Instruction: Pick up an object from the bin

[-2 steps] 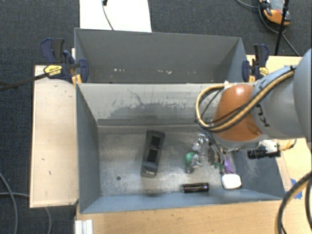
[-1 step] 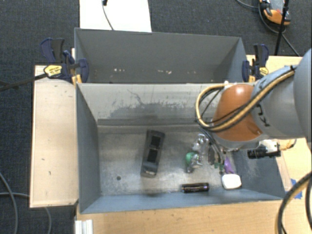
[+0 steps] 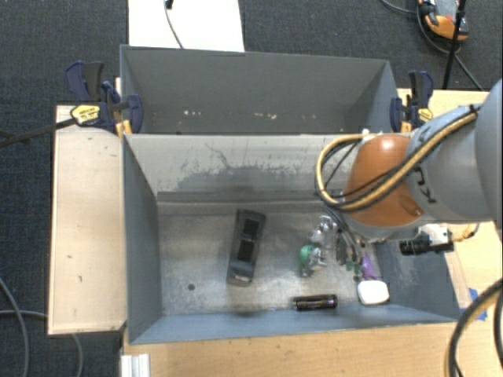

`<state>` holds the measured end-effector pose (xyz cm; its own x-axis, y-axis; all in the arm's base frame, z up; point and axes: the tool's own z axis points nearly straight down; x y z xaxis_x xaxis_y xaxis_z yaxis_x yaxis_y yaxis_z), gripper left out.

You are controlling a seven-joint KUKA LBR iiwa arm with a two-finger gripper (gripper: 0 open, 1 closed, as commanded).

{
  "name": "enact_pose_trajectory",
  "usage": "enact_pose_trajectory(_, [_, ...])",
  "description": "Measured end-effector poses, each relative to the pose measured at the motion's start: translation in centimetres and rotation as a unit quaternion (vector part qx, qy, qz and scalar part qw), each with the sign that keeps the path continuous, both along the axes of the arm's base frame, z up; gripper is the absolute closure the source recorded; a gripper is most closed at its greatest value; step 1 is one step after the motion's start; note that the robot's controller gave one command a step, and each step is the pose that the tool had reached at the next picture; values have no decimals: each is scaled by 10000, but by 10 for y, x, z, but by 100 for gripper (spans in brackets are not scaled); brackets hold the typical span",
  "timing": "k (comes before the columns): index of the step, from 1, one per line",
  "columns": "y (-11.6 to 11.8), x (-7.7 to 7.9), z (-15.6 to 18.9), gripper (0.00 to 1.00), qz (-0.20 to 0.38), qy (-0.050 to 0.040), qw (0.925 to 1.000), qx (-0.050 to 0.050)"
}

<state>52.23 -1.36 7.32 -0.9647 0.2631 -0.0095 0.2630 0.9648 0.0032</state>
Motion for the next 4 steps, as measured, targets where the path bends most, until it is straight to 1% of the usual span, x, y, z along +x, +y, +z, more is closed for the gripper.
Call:
enact_pose_trajectory(1, [0, -2, 9, 100, 2, 40, 10000, 0])
enact_pose_trajectory(3, [0, -3, 39, 100, 12, 68, 10000, -2])
enact_pose_trajectory(4, [0, -3, 60, 100, 18, 59, 10000, -1])
